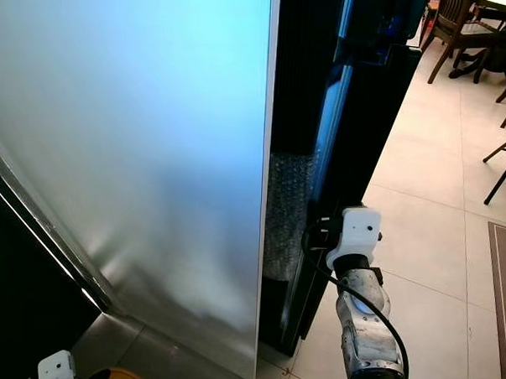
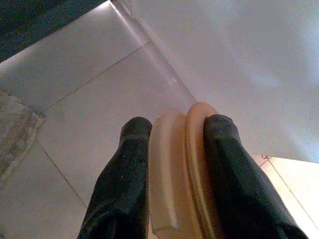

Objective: Restocking fridge

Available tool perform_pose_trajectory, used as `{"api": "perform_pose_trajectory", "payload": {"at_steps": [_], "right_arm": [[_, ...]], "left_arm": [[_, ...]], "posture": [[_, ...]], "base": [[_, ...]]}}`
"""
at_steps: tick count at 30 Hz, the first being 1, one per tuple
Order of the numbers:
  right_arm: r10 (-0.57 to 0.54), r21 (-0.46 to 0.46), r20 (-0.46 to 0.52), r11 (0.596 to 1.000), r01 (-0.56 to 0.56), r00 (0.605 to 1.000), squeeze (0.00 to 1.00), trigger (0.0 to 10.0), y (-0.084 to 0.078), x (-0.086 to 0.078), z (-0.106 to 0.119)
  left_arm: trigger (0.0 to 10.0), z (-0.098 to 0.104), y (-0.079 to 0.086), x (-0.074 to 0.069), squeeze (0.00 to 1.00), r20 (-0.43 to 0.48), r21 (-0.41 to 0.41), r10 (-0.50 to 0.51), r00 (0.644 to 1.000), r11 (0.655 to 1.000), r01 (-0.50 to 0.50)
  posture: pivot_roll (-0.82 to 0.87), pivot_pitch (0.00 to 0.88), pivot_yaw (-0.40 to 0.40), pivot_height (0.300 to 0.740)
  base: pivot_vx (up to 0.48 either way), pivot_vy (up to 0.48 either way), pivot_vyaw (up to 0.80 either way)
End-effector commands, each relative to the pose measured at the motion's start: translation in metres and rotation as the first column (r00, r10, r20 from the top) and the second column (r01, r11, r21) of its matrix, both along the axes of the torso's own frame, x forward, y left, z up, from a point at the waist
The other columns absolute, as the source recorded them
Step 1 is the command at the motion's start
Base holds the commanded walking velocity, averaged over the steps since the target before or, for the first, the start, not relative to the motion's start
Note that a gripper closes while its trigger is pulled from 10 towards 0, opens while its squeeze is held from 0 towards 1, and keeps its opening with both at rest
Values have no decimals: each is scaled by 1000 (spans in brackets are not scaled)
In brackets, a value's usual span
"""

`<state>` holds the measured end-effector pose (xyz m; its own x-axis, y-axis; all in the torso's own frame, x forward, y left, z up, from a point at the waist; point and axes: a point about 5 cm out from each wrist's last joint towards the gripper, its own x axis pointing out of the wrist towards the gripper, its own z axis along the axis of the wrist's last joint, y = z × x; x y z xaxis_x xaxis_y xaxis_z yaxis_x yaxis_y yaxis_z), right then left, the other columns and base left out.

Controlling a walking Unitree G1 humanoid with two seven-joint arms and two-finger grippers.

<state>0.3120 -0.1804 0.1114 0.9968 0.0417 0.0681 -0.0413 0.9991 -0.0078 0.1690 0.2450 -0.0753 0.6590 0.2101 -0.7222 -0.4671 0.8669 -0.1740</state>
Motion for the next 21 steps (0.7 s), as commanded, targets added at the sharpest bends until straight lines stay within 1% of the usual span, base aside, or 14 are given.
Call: {"api": "perform_pose_trajectory", "payload": {"at_steps": [1, 3, 10, 21], "right_arm": [[-15, 6, 1, 1000, 15, 1000, 0, 10000, -1, 1, -2], [-32, 4, -1, 999, 32, 999, 0, 10000, -3, 0, -3], [-102, -6, -31, 995, 101, 994, 0, 10000, -16, -11, -14], [-215, -22, -25, 977, 214, 976, 0, 10000, -33, -18, -16]], "left_arm": [[10000, -1, 3, -4, 0, -18, 16, -15, 1000, 1000, 15], [10000, -1, 3, -5, 0, -21, 15, -18, 1000, 1000, 18], [10000, -2, 2, -5, 0, -25, 13, -24, 999, 1000, 24], [10000, -2, 1, -4, 0, -27, 11, -29, 999, 999, 30]], "posture": [[22, 33, 47, 740], [22, 33, 47, 740], [22, 33, 47, 740], [19, 30, 49, 740]], "base": [[0, 0, 0], [0, 0, 0], [0, 0, 0], [0, 0, 0]]}}
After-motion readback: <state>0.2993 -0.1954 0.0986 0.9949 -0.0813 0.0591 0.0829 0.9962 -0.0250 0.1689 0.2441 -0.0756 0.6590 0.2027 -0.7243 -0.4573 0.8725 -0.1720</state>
